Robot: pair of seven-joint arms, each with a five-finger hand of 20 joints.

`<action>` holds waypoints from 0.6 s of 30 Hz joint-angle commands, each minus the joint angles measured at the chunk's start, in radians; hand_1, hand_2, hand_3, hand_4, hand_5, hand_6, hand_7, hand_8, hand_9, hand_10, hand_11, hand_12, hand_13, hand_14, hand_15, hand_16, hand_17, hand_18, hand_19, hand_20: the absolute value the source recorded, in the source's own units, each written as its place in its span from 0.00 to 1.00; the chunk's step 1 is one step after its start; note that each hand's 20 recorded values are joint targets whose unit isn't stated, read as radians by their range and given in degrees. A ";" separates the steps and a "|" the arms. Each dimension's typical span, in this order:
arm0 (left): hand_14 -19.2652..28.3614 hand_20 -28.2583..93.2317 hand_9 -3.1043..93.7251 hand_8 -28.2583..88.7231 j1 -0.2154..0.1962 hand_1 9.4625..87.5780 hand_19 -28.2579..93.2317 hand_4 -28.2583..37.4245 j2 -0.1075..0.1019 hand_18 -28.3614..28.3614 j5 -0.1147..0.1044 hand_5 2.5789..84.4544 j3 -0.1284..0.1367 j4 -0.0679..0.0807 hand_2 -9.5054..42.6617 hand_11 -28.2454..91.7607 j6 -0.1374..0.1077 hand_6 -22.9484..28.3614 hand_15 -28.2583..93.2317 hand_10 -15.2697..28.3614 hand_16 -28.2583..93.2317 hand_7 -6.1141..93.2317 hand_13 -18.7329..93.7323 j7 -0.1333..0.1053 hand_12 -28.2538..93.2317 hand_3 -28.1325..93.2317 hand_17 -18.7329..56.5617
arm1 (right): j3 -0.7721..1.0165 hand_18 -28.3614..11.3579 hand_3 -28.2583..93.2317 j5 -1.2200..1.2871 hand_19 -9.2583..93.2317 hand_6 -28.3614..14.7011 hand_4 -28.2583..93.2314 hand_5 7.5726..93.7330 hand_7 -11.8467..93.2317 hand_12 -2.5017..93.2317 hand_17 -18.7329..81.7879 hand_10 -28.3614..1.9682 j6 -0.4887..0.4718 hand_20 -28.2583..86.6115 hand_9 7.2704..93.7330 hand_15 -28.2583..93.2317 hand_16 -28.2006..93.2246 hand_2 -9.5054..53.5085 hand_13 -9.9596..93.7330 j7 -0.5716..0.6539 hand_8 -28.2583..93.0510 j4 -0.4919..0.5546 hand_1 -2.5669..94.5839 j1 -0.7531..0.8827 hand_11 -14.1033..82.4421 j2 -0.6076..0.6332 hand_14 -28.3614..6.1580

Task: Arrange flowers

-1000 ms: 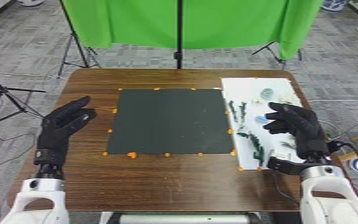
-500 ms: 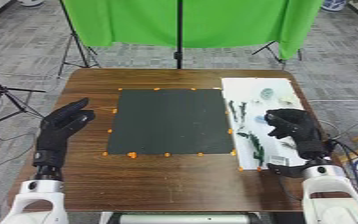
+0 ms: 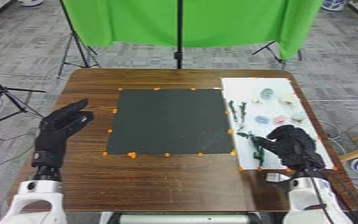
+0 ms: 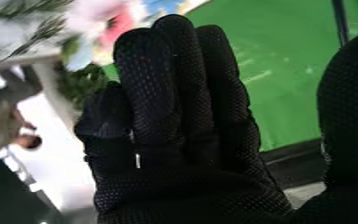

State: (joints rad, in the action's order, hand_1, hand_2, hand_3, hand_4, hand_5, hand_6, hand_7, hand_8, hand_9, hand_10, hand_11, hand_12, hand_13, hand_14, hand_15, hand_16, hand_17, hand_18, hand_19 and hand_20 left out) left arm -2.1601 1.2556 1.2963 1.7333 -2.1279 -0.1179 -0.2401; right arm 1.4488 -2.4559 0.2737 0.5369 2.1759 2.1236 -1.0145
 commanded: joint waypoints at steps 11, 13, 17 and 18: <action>0.78 0.46 0.56 0.19 -0.033 0.41 0.42 0.25 -0.001 0.76 0.000 0.57 -0.004 -0.007 0.07 0.45 0.000 0.53 0.49 0.65 0.23 0.20 0.54 0.031 0.35 0.72 0.37 | -0.116 0.15 0.77 -0.061 0.93 0.56 0.00 0.78 0.35 0.28 0.62 0.44 -0.121 0.74 0.83 0.73 0.49 0.00 0.82 0.127 0.16 -0.118 0.35 -0.128 0.44 0.117 0.55; 0.78 0.46 0.56 0.19 -0.031 0.42 0.42 0.25 -0.003 0.76 -0.002 0.57 -0.005 -0.004 0.07 0.45 -0.001 0.53 0.49 0.65 0.23 0.20 0.54 0.032 0.35 0.72 0.37 | -0.126 0.16 0.76 -0.056 0.93 0.56 0.00 0.79 0.36 0.28 0.63 0.44 -0.128 0.74 0.84 0.72 0.49 0.00 0.84 0.129 0.16 -0.125 0.36 -0.136 0.44 0.122 0.56; 0.78 0.46 0.56 0.19 -0.030 0.41 0.42 0.25 -0.007 0.76 -0.004 0.57 -0.003 -0.002 0.07 0.45 0.004 0.54 0.49 0.65 0.23 0.20 0.54 0.035 0.35 0.72 0.37 | -0.141 0.18 0.76 -0.043 0.94 0.58 0.00 0.82 0.36 0.28 0.65 0.45 -0.171 0.73 0.86 0.71 0.49 0.00 0.86 0.146 0.16 -0.120 0.36 -0.144 0.44 0.135 0.60; 0.78 0.46 0.56 0.19 -0.032 0.41 0.42 0.25 -0.007 0.76 -0.005 0.57 -0.002 -0.003 0.07 0.45 0.004 0.54 0.49 0.65 0.23 0.20 0.54 0.035 0.35 0.72 0.37 | -0.144 0.18 0.76 -0.043 0.95 0.58 0.00 0.82 0.36 0.28 0.66 0.45 -0.185 0.73 0.87 0.71 0.49 0.00 0.87 0.147 0.16 -0.116 0.36 -0.145 0.44 0.139 0.61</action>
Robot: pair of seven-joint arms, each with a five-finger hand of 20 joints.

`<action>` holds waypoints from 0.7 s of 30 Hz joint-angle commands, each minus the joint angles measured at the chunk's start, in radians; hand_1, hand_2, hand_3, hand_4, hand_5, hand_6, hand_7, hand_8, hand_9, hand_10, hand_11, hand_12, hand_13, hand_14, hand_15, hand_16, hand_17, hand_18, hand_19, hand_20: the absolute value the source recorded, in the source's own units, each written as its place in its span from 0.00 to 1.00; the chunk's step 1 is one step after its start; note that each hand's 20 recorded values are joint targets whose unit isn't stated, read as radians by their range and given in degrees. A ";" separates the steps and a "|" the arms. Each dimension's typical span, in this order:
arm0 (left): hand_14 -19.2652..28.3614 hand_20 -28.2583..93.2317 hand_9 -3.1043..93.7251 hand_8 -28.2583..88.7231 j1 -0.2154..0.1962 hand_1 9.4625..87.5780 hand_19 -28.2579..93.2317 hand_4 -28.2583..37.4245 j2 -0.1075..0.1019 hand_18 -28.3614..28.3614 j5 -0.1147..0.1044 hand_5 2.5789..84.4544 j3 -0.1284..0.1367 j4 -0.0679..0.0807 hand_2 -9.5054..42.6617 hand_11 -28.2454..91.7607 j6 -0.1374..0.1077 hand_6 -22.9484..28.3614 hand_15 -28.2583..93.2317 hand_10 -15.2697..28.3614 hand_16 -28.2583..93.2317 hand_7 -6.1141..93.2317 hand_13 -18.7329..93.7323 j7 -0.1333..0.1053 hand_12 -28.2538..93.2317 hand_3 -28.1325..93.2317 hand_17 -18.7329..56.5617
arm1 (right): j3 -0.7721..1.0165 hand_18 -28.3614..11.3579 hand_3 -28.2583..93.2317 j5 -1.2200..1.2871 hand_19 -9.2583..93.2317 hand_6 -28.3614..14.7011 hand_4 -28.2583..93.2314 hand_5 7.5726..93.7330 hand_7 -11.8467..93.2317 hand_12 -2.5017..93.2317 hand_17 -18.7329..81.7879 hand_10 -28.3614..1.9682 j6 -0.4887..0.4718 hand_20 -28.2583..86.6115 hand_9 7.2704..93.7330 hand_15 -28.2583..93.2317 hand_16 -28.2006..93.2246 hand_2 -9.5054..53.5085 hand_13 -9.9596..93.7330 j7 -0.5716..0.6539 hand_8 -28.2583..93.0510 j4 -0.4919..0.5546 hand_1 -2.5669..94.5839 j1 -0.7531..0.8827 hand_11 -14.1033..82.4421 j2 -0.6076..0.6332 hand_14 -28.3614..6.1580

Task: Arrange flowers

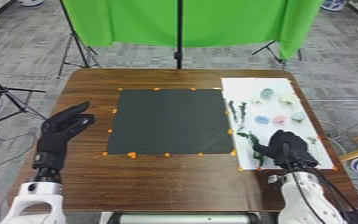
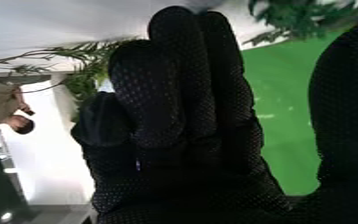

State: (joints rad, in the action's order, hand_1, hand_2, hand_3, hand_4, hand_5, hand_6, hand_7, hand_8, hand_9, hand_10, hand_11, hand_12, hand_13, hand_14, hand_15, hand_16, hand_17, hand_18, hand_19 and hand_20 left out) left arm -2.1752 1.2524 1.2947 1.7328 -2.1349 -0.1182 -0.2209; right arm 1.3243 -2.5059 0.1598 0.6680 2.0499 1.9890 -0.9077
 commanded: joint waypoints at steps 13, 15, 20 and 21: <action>0.78 0.46 0.56 0.19 -0.018 0.41 0.42 0.26 -0.004 0.76 -0.003 0.56 -0.001 0.005 0.07 0.45 0.005 0.54 0.49 0.65 0.23 0.20 0.53 0.025 0.35 0.72 0.37 | -0.112 0.26 0.75 0.062 0.98 0.59 0.03 0.87 0.37 0.29 0.73 0.45 -0.223 0.70 0.92 0.69 0.51 0.00 0.93 0.030 0.17 0.014 0.39 -0.066 0.44 0.058 0.68; 0.78 0.46 0.56 0.19 -0.019 0.41 0.42 0.25 -0.003 0.76 -0.004 0.56 0.000 0.006 0.07 0.45 0.009 0.54 0.48 0.65 0.23 0.20 0.53 0.030 0.35 0.72 0.37 | -0.120 0.28 0.75 0.063 0.98 0.60 0.04 0.87 0.37 0.29 0.74 0.46 -0.232 0.69 0.93 0.68 0.51 0.00 0.93 0.040 0.17 0.005 0.41 -0.071 0.44 0.049 0.69; 0.78 0.46 0.55 0.19 -0.023 0.41 0.42 0.26 -0.002 0.76 -0.006 0.56 0.005 0.004 0.07 0.45 0.018 0.54 0.48 0.65 0.23 0.20 0.53 0.038 0.35 0.72 0.37 | -0.118 0.31 0.45 0.088 0.99 0.60 0.25 0.87 0.37 0.31 0.77 0.47 -0.270 0.71 0.93 0.69 0.53 0.00 0.95 0.066 0.38 -0.001 0.64 -0.062 0.49 0.018 0.73; 0.78 0.46 0.55 0.19 -0.023 0.41 0.42 0.26 -0.002 0.76 -0.006 0.56 0.005 0.004 0.07 0.45 0.017 0.54 0.48 0.65 0.23 0.20 0.53 0.040 0.35 0.72 0.37 | -0.121 0.32 0.15 0.089 0.99 0.60 0.44 0.88 0.37 0.31 0.78 0.49 -0.268 0.71 0.94 0.70 0.54 0.00 0.96 0.067 0.41 -0.003 0.80 -0.060 0.50 0.013 0.74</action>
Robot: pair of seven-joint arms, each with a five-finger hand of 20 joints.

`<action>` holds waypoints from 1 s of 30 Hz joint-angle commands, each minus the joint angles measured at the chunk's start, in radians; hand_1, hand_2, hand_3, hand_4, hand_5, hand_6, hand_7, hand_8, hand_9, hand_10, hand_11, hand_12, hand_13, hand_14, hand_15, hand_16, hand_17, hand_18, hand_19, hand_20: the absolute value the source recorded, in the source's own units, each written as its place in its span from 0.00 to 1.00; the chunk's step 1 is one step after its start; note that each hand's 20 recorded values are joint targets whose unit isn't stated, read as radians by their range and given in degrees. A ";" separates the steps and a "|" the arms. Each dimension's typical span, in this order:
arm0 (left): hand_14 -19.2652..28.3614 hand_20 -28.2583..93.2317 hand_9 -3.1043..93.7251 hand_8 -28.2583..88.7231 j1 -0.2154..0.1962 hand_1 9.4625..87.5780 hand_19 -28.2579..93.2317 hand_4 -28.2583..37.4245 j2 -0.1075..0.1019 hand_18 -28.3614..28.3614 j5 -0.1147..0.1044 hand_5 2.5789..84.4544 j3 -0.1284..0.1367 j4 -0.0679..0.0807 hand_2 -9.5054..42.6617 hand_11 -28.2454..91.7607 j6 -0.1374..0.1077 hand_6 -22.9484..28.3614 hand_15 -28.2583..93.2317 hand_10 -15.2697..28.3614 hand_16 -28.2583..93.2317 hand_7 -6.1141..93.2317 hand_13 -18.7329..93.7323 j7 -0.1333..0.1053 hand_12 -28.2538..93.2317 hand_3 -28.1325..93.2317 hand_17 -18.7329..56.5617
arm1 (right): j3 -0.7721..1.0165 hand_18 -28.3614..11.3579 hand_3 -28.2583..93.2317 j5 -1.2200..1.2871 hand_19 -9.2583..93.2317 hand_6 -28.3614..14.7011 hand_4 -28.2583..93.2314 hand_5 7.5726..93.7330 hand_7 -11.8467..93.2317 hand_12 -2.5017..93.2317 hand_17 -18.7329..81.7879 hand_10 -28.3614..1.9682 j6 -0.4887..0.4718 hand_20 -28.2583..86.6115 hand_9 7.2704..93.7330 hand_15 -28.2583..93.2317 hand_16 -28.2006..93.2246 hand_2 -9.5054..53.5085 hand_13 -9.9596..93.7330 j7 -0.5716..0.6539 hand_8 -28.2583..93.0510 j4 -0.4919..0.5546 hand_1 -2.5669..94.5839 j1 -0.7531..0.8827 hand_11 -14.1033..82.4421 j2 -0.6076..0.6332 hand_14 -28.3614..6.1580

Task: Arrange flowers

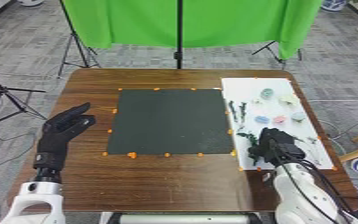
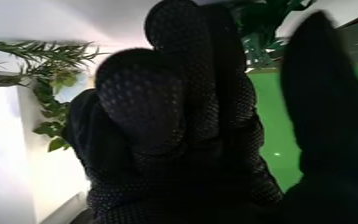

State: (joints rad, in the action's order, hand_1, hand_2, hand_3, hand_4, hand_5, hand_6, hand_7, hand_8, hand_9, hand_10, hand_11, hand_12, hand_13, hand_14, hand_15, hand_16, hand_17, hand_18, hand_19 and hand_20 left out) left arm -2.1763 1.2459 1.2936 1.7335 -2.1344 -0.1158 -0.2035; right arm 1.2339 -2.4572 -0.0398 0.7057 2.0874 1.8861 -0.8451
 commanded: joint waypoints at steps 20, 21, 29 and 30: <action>0.78 0.46 0.55 0.19 -0.022 0.41 0.42 0.25 -0.006 0.76 -0.016 0.56 0.009 0.005 0.07 0.45 0.018 0.54 0.48 0.66 0.23 0.19 0.53 0.034 0.35 0.72 0.36 | 0.091 0.30 0.00 0.208 1.00 0.58 0.73 0.87 0.44 0.45 0.81 0.57 0.172 0.77 0.96 0.75 0.56 0.00 0.97 -0.030 0.43 0.066 0.91 0.010 0.50 0.004 0.78; 0.78 0.46 0.55 0.19 -0.024 0.41 0.42 0.25 -0.016 0.76 -0.019 0.56 0.013 0.005 0.07 0.45 0.016 0.54 0.48 0.66 0.23 0.19 0.53 0.035 0.35 0.72 0.36 | 0.093 0.30 0.00 0.223 1.00 0.58 0.73 0.87 0.44 0.45 0.81 0.57 0.181 0.77 0.96 0.75 0.56 0.00 0.97 -0.032 0.43 0.075 0.91 -0.005 0.50 0.007 0.78; 0.78 0.46 0.55 0.19 -0.038 0.41 0.42 0.25 -0.145 0.76 -0.101 0.56 0.078 0.050 0.07 0.45 -0.027 0.54 0.48 0.66 0.23 0.19 0.53 0.034 0.35 0.72 0.36 | -0.006 0.31 0.00 0.291 1.00 0.58 0.73 0.87 0.45 0.45 0.81 0.58 0.225 0.77 0.96 0.75 0.56 0.00 0.97 -0.045 0.43 0.087 0.91 -0.205 0.50 -0.027 0.78; 0.78 0.46 0.55 0.19 -0.039 0.41 0.42 0.25 -0.156 0.76 -0.121 0.56 0.085 0.058 0.08 0.45 -0.038 0.54 0.48 0.66 0.23 0.19 0.53 0.029 0.35 0.72 0.36 | -0.037 0.31 0.00 0.294 1.00 0.58 0.73 0.87 0.45 0.45 0.81 0.58 0.229 0.77 0.96 0.75 0.56 0.00 0.97 -0.049 0.43 0.079 0.91 -0.243 0.50 -0.035 0.78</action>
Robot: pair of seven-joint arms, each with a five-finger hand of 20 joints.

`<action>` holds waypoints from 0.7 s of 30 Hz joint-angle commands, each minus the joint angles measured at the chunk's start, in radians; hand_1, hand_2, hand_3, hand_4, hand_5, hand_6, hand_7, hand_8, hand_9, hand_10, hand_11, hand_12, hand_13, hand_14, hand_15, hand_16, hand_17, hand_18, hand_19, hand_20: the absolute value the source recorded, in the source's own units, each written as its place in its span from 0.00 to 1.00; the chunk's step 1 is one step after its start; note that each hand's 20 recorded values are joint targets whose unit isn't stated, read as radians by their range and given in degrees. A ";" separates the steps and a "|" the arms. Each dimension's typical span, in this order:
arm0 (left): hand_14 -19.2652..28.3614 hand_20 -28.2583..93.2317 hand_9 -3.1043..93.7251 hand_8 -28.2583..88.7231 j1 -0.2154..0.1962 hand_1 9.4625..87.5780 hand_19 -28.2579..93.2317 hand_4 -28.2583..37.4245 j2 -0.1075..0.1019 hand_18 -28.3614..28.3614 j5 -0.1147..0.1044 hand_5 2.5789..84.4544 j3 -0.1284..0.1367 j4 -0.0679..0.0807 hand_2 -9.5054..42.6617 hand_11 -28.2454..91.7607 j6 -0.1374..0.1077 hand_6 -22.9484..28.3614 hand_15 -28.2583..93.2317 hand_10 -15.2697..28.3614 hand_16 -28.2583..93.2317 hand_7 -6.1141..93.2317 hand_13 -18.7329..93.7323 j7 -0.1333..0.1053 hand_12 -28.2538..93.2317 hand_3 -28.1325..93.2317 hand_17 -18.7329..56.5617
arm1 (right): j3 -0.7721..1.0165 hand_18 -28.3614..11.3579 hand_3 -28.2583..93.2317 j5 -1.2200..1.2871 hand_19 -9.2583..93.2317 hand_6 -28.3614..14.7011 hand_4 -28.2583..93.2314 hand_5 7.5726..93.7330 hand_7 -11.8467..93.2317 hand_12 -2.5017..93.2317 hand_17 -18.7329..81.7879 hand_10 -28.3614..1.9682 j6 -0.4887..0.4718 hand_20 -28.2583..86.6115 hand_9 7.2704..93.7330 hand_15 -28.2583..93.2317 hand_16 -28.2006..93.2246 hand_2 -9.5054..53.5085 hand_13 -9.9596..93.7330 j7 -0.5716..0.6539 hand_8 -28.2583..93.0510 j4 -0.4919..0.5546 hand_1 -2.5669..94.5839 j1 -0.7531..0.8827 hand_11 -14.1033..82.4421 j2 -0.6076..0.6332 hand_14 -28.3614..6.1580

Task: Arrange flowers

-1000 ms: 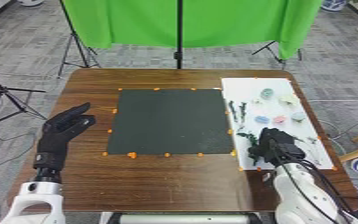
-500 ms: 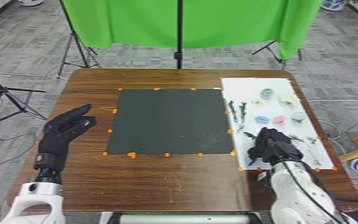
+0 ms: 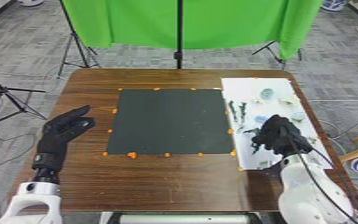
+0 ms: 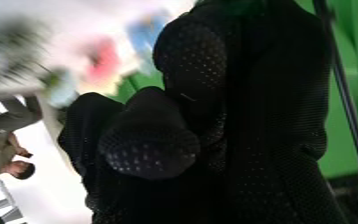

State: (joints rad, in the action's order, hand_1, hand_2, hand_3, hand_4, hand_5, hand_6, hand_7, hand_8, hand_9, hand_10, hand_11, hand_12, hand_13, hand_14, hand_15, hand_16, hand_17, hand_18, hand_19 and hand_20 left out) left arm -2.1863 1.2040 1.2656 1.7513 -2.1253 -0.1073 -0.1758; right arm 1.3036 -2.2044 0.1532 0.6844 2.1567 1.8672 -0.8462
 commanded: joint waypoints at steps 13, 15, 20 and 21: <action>0.79 0.46 0.56 0.19 0.022 0.37 0.43 0.23 -0.187 0.77 -0.194 0.57 0.040 0.172 0.15 0.45 -0.117 0.54 0.49 0.67 0.23 0.20 0.54 -0.027 0.35 0.74 0.37 | -0.532 0.30 0.00 0.155 1.00 0.58 0.73 0.87 0.45 0.44 0.82 0.57 0.032 0.78 0.95 0.76 0.55 0.00 0.97 -0.099 0.43 -0.212 0.91 -0.664 0.51 -0.249 0.78; 0.79 0.46 0.56 0.19 0.021 0.36 0.43 0.22 -0.185 0.77 -0.189 0.57 0.033 0.175 0.16 0.45 -0.117 0.54 0.49 0.67 0.23 0.20 0.54 -0.026 0.35 0.74 0.37 | -0.582 0.30 0.00 0.159 1.00 0.58 0.74 0.87 0.45 0.44 0.82 0.57 0.042 0.79 0.96 0.76 0.55 0.00 0.97 -0.104 0.42 -0.244 0.91 -0.696 0.52 -0.271 0.78; 0.80 0.46 0.56 0.19 0.014 0.35 0.43 0.21 -0.177 0.77 -0.192 0.57 0.019 0.178 0.17 0.45 -0.117 0.55 0.49 0.67 0.23 0.20 0.54 -0.025 0.35 0.75 0.37 | -0.707 0.30 0.00 0.217 1.00 0.58 0.73 0.87 0.46 0.44 0.82 0.56 0.065 0.79 0.95 0.76 0.55 0.00 0.97 -0.125 0.42 -0.335 0.91 -0.770 0.53 -0.324 0.78; 0.80 0.46 0.56 0.19 0.019 0.34 0.43 0.21 -0.175 0.77 -0.189 0.57 0.011 0.181 0.17 0.45 -0.116 0.55 0.49 0.67 0.23 0.20 0.54 -0.025 0.35 0.75 0.37 | -0.726 0.30 0.00 0.224 1.00 0.58 0.73 0.87 0.46 0.44 0.82 0.56 0.070 0.79 0.95 0.76 0.55 0.00 0.97 -0.127 0.42 -0.353 0.91 -0.779 0.53 -0.336 0.78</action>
State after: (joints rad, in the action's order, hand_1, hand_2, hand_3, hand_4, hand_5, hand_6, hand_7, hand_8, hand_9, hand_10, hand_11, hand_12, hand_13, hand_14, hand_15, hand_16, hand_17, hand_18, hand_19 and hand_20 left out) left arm -2.1605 1.0086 1.0845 1.7895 -1.9547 -0.2237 -0.2033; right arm 0.6913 -2.0285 0.1989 0.5936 1.8711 1.1765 -1.0929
